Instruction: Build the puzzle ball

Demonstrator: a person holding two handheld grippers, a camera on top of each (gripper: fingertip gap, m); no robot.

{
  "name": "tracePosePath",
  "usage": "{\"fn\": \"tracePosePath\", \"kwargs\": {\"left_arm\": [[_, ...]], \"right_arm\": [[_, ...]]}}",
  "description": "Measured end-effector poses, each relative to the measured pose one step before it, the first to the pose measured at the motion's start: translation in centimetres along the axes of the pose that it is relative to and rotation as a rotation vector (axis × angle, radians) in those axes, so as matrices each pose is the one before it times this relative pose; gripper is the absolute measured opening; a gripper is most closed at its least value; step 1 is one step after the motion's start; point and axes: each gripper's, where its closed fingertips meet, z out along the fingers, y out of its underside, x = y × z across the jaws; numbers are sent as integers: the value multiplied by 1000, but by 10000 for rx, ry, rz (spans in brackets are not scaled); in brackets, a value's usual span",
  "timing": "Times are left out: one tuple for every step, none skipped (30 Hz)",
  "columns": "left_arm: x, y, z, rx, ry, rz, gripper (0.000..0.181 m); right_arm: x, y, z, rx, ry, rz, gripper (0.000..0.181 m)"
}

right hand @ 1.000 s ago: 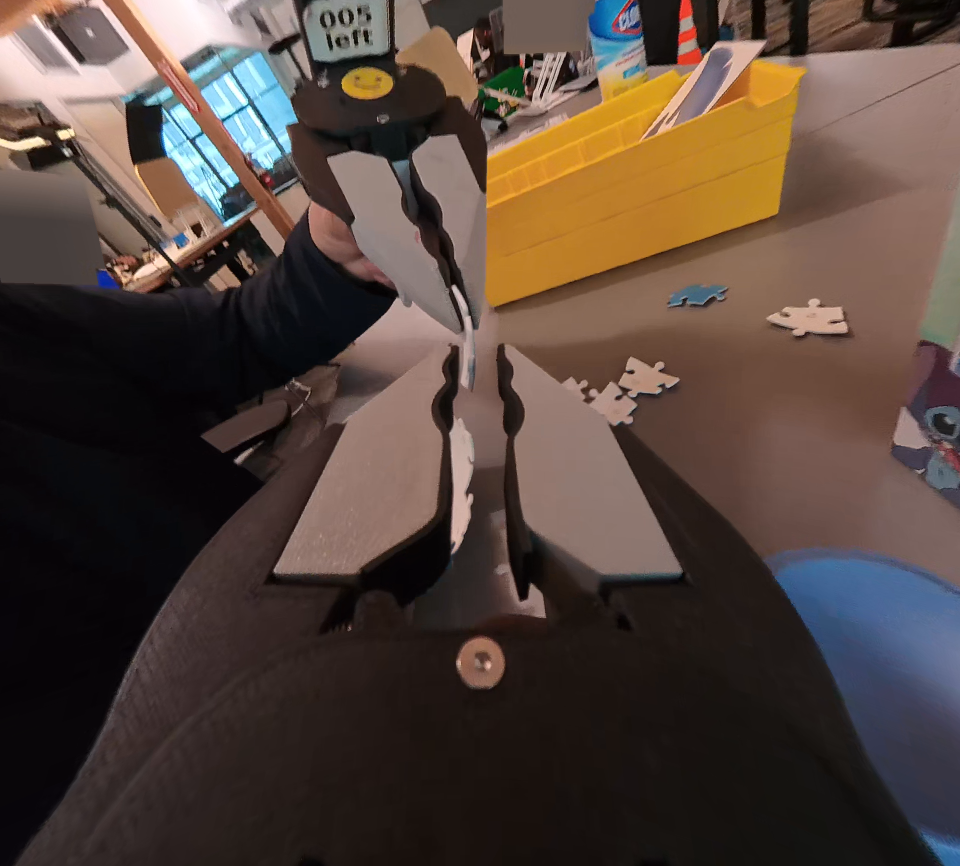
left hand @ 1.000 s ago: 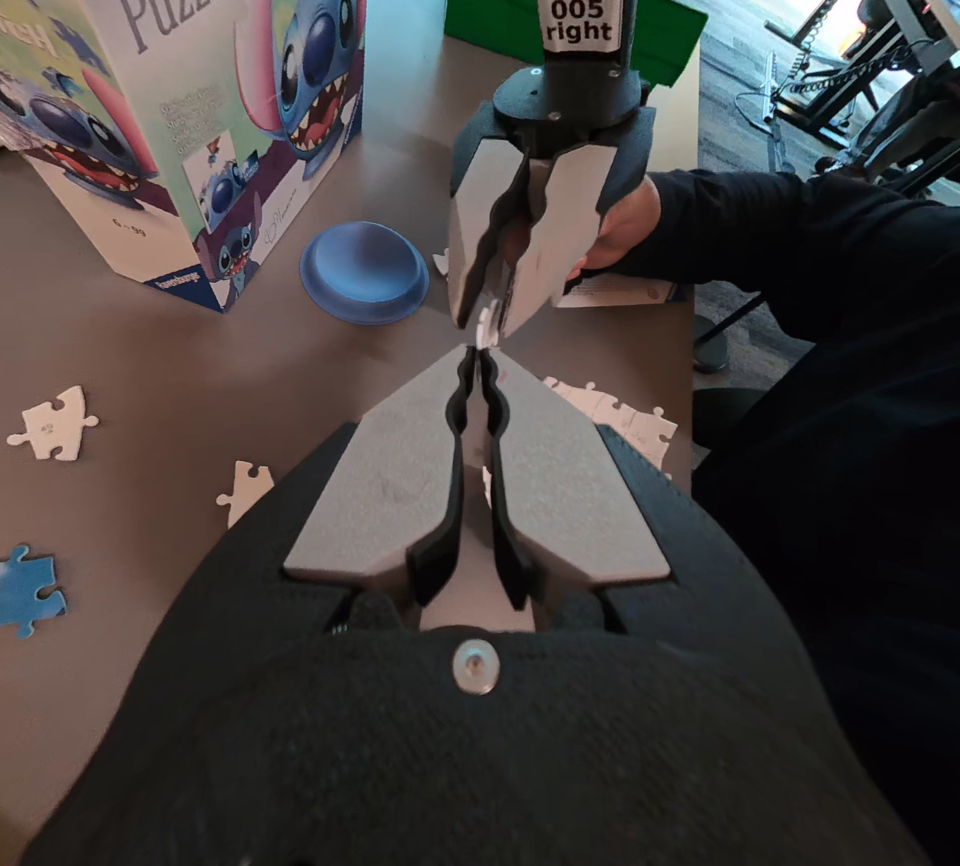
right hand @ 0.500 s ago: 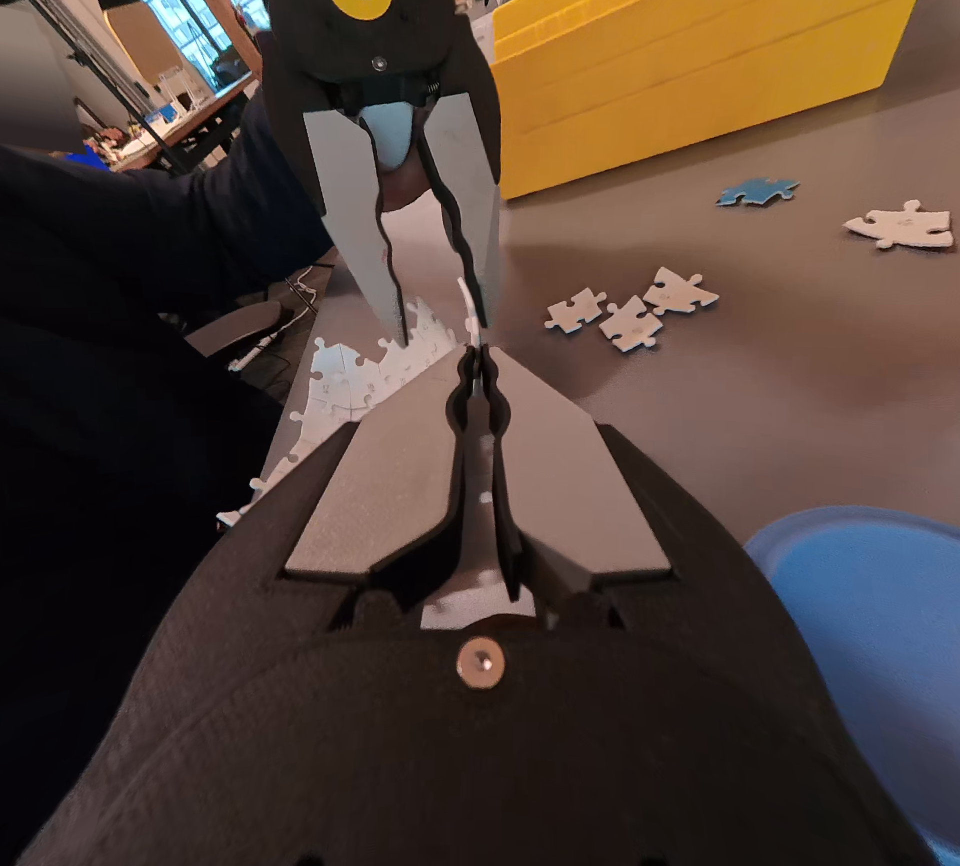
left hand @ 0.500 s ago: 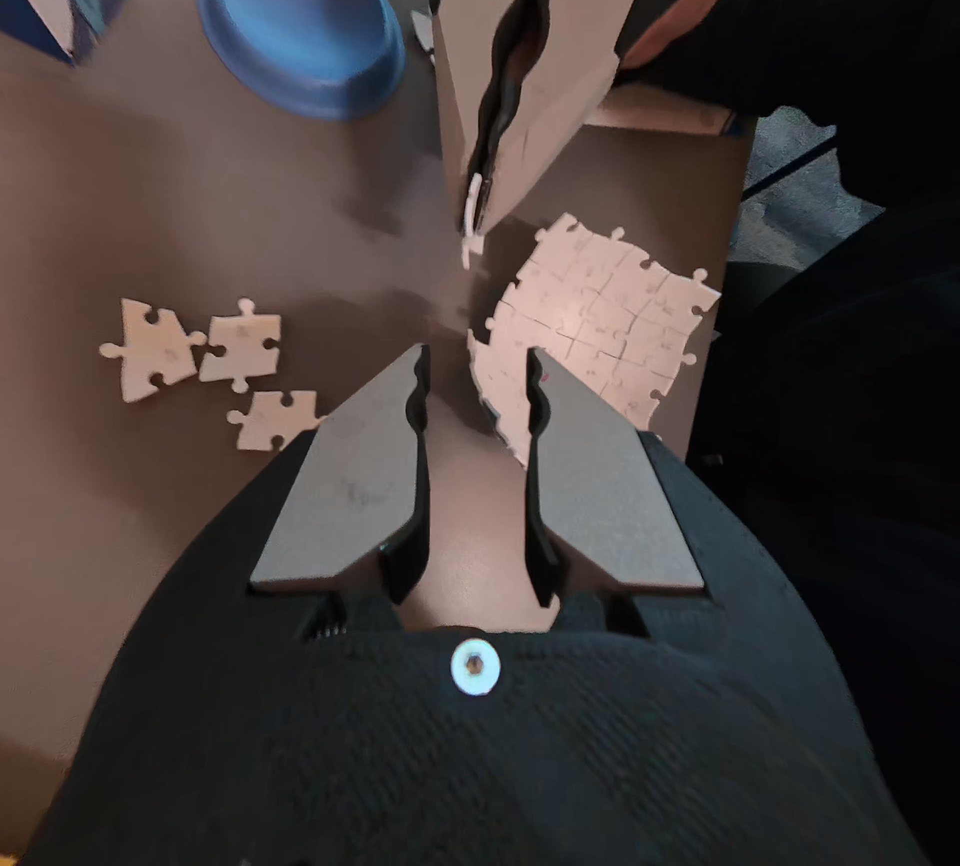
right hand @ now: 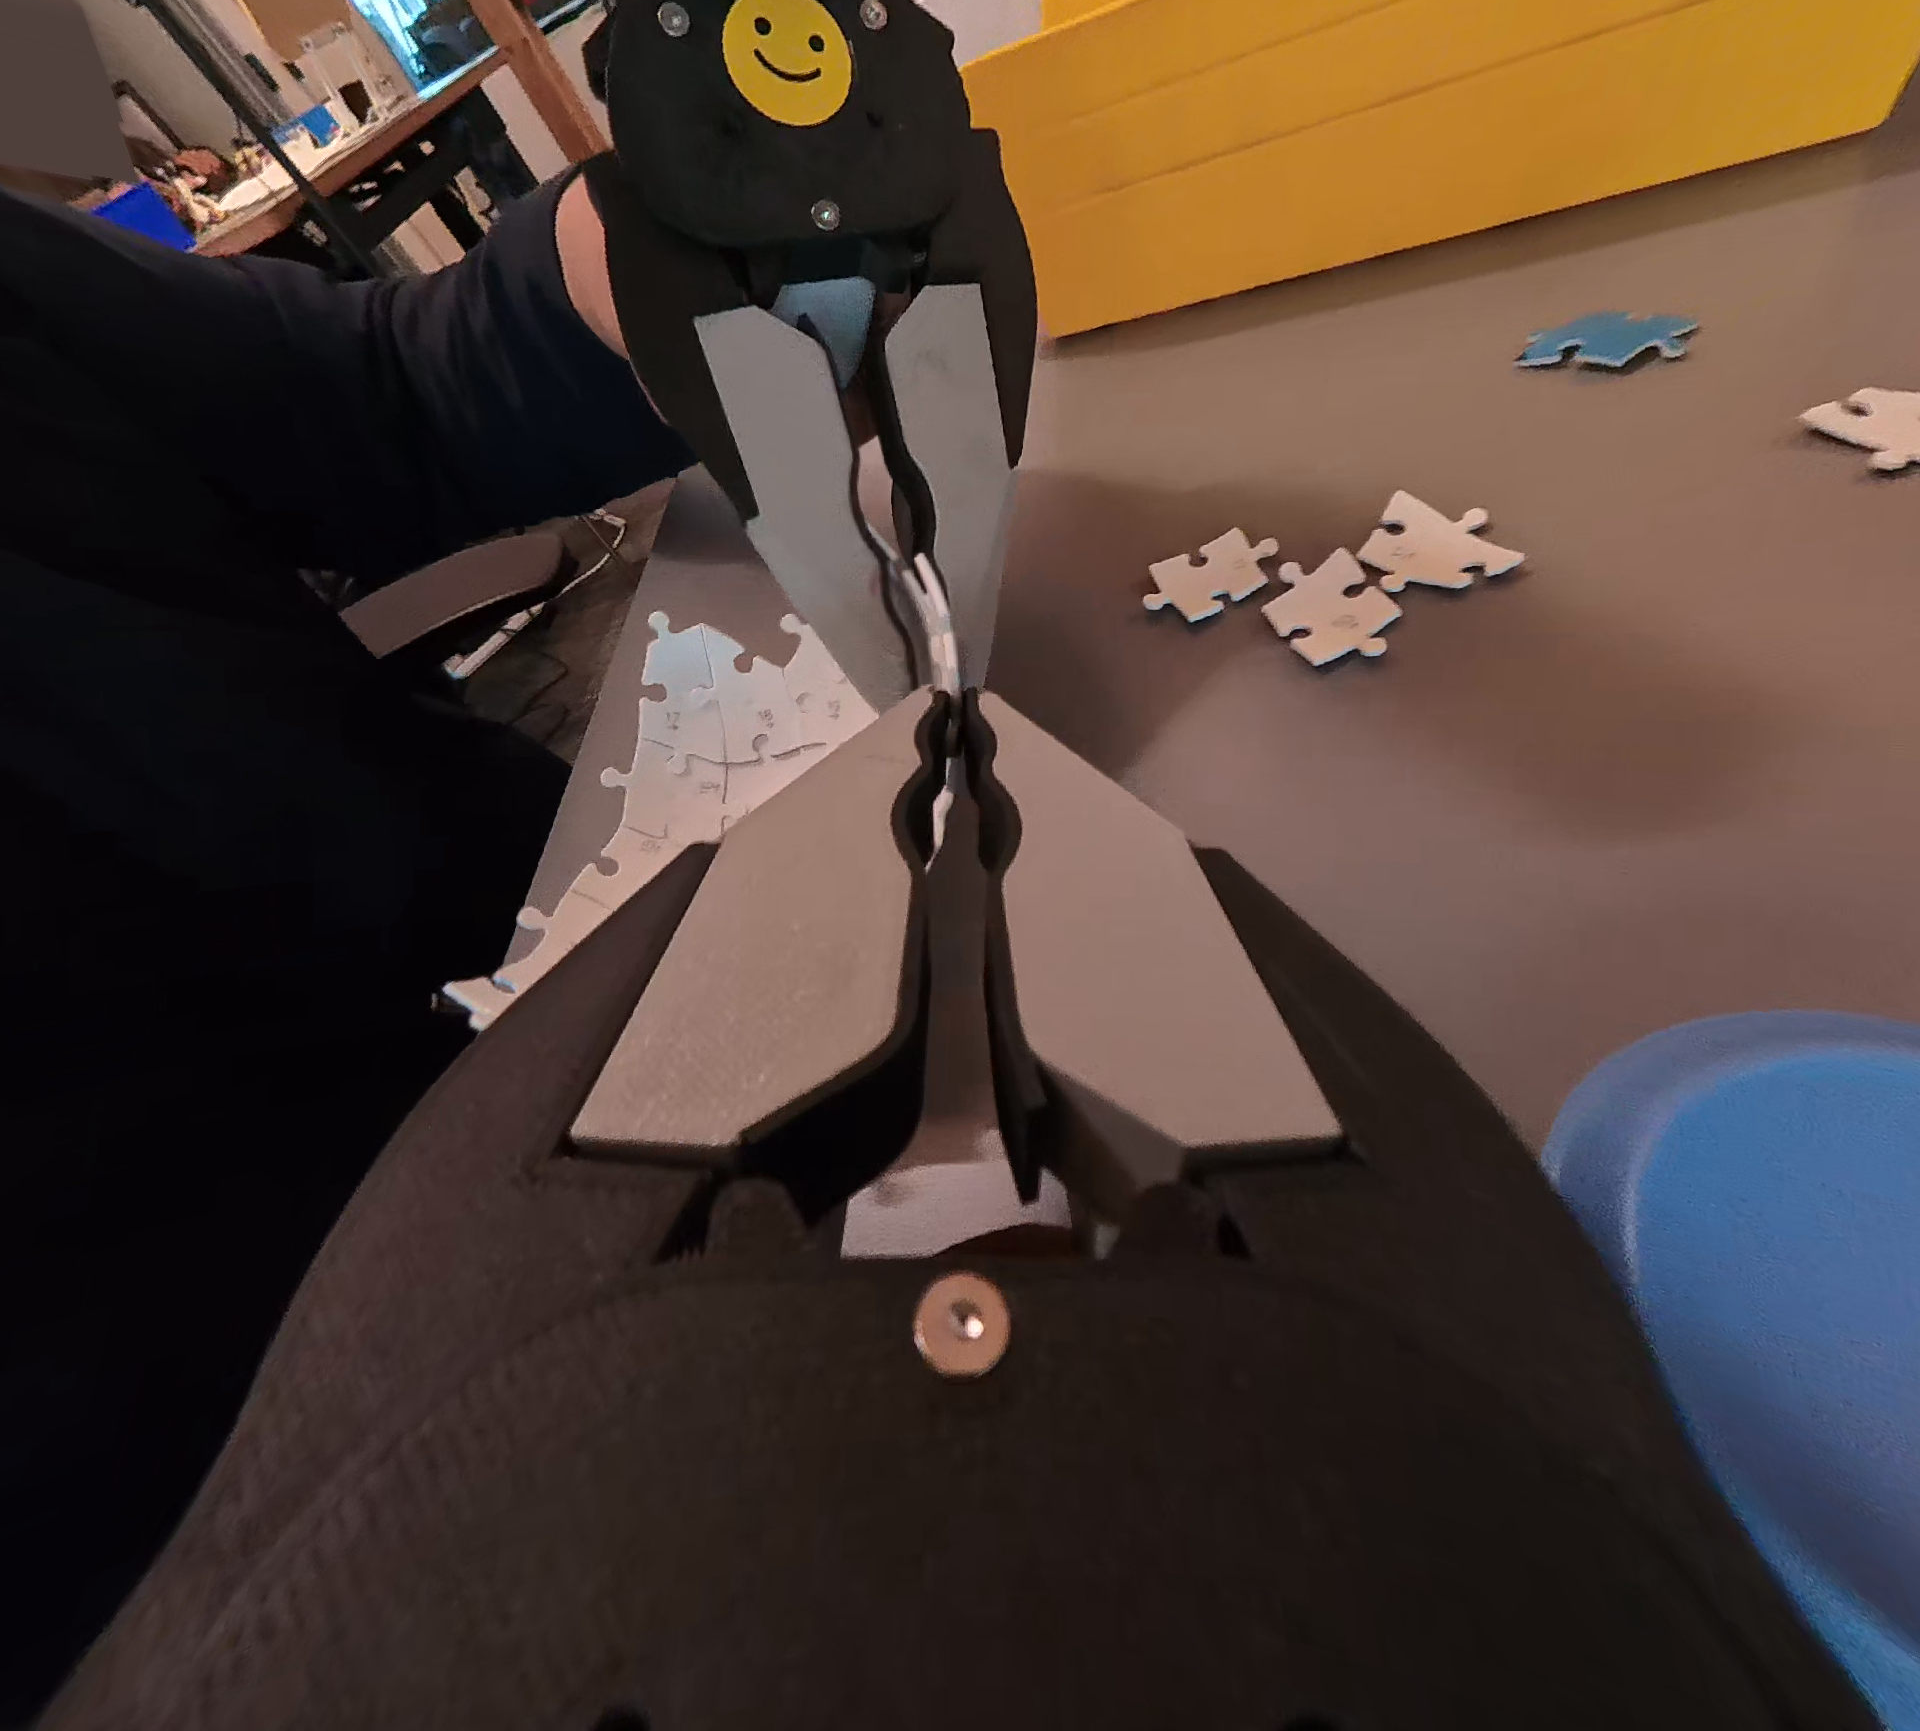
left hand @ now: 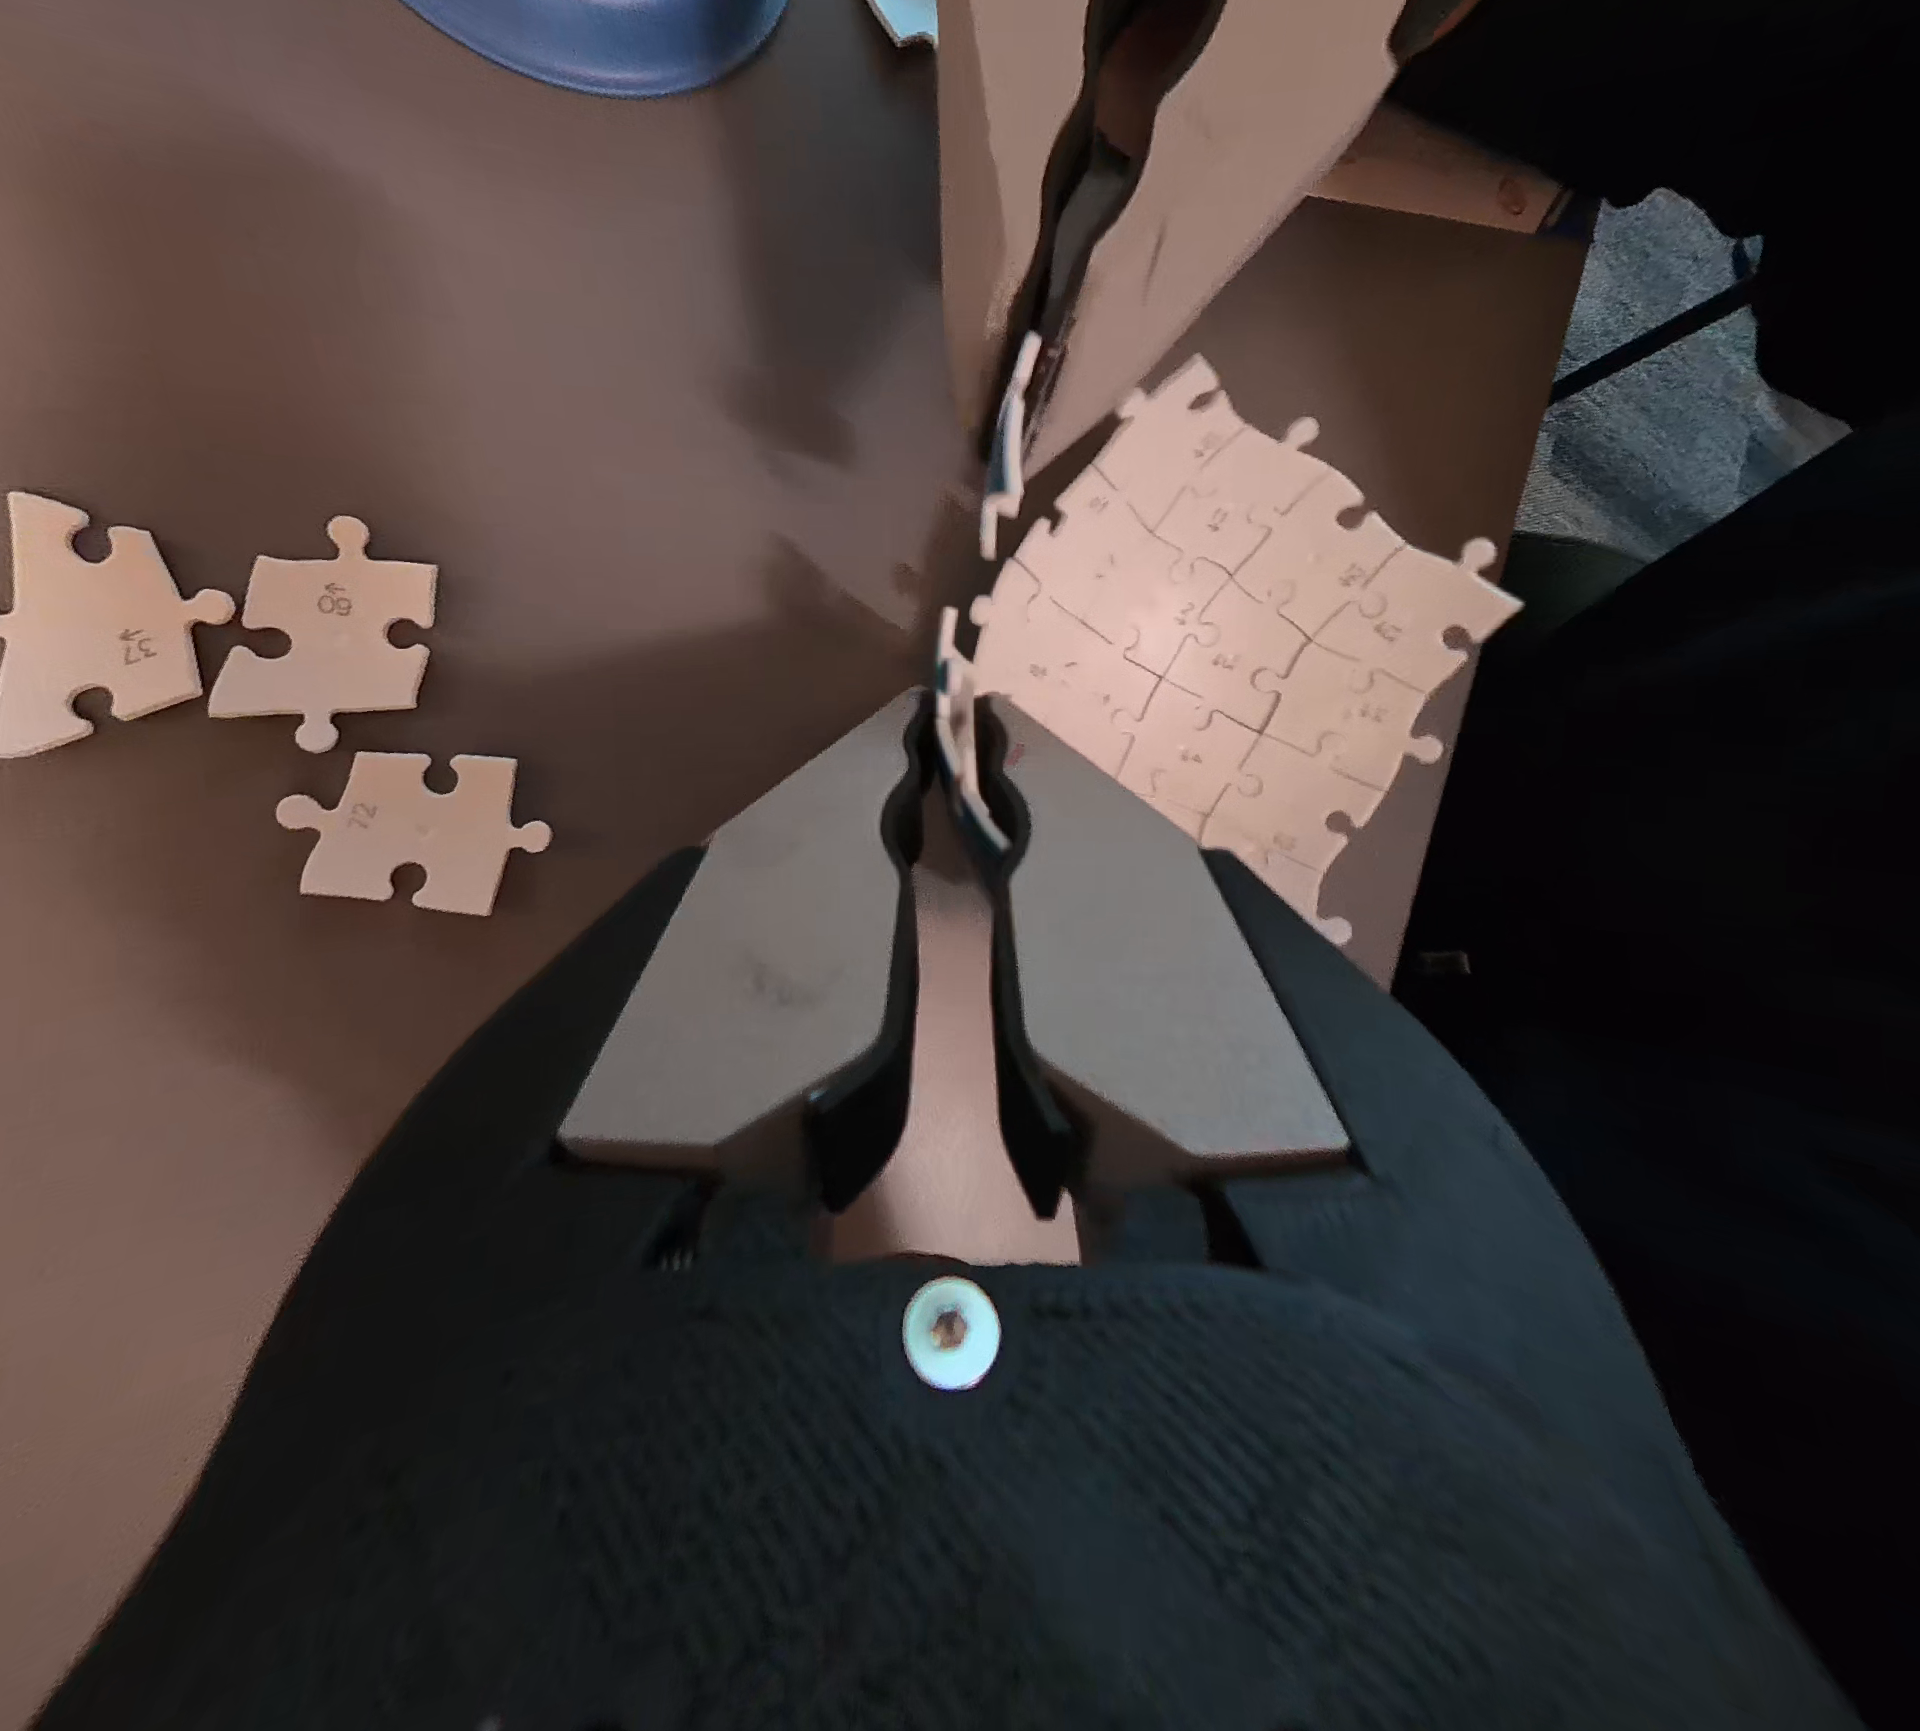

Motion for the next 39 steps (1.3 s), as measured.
{"fn": "tracePosePath", "kwargs": {"left_arm": [[45,-40,59,65,-9,-5,3],[128,41,66,30,44,-10,3],[125,96,86,14,47,-33,3],[72,112,77,27,32,-43,3],[8,107,40,53,6,-53,3],[-63,79,6,65,-26,-80,3],[-62,82,-23,57,-13,-100,4],[-40,109,-15,27,0,-95,4],[48,130,-20,-1,29,-45,6],[56,100,-8,15,20,-18,8],[100,105,4,-11,37,-30,11],[112,122,6,-37,49,-48,15],[30,95,-15,-22,2,-52,18],[7,42,-48,1,-13,-39,20],[41,-6,-62,34,17,-19,20],[28,0,-39,40,2,-24,18],[3,46,-3,12,-14,-8,15],[-70,71,49,2,-72,13,13],[-88,94,89,-17,-77,15,8],[39,66,108,10,11,-2,6],[116,42,108,3,70,-51,6],[105,27,77,13,69,-31,6],[74,4,55,25,46,-15,6],[39,3,43,21,33,-27,6],[36,-24,7,39,35,-39,5],[61,-57,-5,64,53,-35,5],[94,-55,-25,59,68,-31,4],[58,-29,-13,46,44,-31,4],[7,0,-4,26,-7,-6,4],[-19,18,-2,23,-23,3,4],[-15,15,-7,22,-15,-5,4],[0,16,-13,23,-3,-14,4],[18,-3,-19,35,10,-14,4],[17,-4,-15,28,11,-12,4],[-43,53,-8,-11,-31,4,4],[-33,21,-19,10,-39,12,4],[-7,26,-11,10,-22,2,4],[-11,26,-18,8,-14,6,4],[-10,26,-14,14,-10,-5,4]], "right_arm": [[-118,157,135,-98,-47,-10,0],[-62,154,106,-100,1,-29,0],[-1,101,66,-79,46,-37,0],[-24,35,27,-36,36,-38,0],[-47,-27,11,-8,11,-6,0],[-88,-28,6,5,-25,24,0],[-96,-26,20,2,-42,28,0],[-77,14,51,-9,-31,7,0],[-20,73,56,-35,-1,-9,0],[7,100,86,-49,-1,-2,0],[-10,97,73,-42,-22,19,0],[-11,76,73,-30,-27,35,0],[-5,34,37,-21,-8,28,0],[12,-7,5,1,5,9,0],[7,-16,-3,13,4,6,0],[2,-16,-8,12,-2,14,0],[-9,-4,6,3,-13,22,0],[-43,15,15,-6,-30,32,0],[-39,18,17,-8,-38,44,0],[-35,17,31,-5,-33,59,0],[-20,13,27,-4,-26,66,0],[-2,27,39,-10,-11,68,0],[1,47,35,-27,-7,74,0],[-28,52,37,-30,-24,70,0],[-58,54,58,-30,-32,64,0],[-69,55,61,-34,-30,55,0],[-65,48,74,-35,-24,35,0],[-85,62,74,-51,-15,20,0],[-89,83,83,-75,-8,5,0],[-83,115,90,-97,3,-12,0],[-65,163,96,-121,17,-18,0],[-35,178,108,-135,19,-9,0],[-79,173,107,-120,-11,-9,0],[-53,127,96,-87,-11,-5,0],[33,47,59,-42,26,20,0],[64,7,40,-14,31,38,0],[73,-7,20,-10,16,58,0],[64,-11,40,-5,12,59,0],[25,-7,39,-3,-9,56,0]]}}
